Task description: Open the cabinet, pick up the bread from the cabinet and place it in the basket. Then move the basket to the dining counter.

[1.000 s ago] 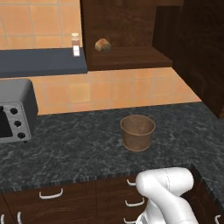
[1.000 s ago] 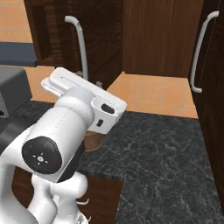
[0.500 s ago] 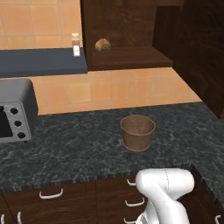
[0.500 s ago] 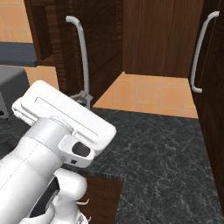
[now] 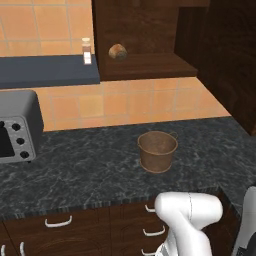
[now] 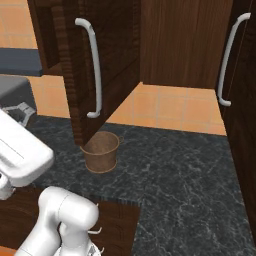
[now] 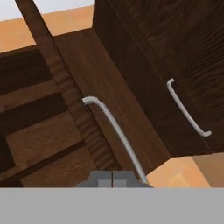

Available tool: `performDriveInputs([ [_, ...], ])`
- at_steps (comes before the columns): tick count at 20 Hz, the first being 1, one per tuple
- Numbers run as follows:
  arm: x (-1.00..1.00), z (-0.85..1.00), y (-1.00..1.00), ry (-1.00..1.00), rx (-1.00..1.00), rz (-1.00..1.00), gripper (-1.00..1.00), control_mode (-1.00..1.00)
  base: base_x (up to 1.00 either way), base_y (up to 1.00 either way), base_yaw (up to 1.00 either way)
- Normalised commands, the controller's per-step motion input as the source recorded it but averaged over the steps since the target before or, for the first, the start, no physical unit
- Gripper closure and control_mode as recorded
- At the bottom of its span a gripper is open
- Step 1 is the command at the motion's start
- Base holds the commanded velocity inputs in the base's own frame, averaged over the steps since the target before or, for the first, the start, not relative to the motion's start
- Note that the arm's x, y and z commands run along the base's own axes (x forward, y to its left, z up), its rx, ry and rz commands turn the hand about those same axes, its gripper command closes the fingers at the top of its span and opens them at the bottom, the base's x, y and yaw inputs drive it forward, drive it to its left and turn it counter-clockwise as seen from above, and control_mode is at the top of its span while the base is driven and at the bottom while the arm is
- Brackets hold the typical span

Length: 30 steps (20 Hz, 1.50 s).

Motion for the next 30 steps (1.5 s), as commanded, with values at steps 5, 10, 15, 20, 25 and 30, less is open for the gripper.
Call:
performDriveInputs([
  [5, 0.22, -0.03, 0.99, 0.00, 0.00, -0.18, 1.00, -1.00, 0.00, 0.00, 0.00],
  [10, 0.80, -0.15, 0.49, 0.08, 0.00, -0.12, 1.00, -1.00, 0.00, 0.00, 0.00],
  [15, 0.73, -0.01, 0.27, 0.24, -0.03, -0.04, 1.00, -1.00, 0.00, 0.00, 0.00],
  [20, 0.56, 0.00, 0.01, 0.09, 0.00, 0.26, 1.00, -1.00, 0.00, 0.00, 0.00],
  [25, 0.49, -0.04, 0.12, 0.11, 0.00, 0.44, 1.00, -1.00, 0.00, 0.00, 0.00],
  [30, 0.74, 0.01, 0.21, 0.22, -0.11, 0.17, 1.00, -1.00, 0.00, 0.00, 0.00],
])
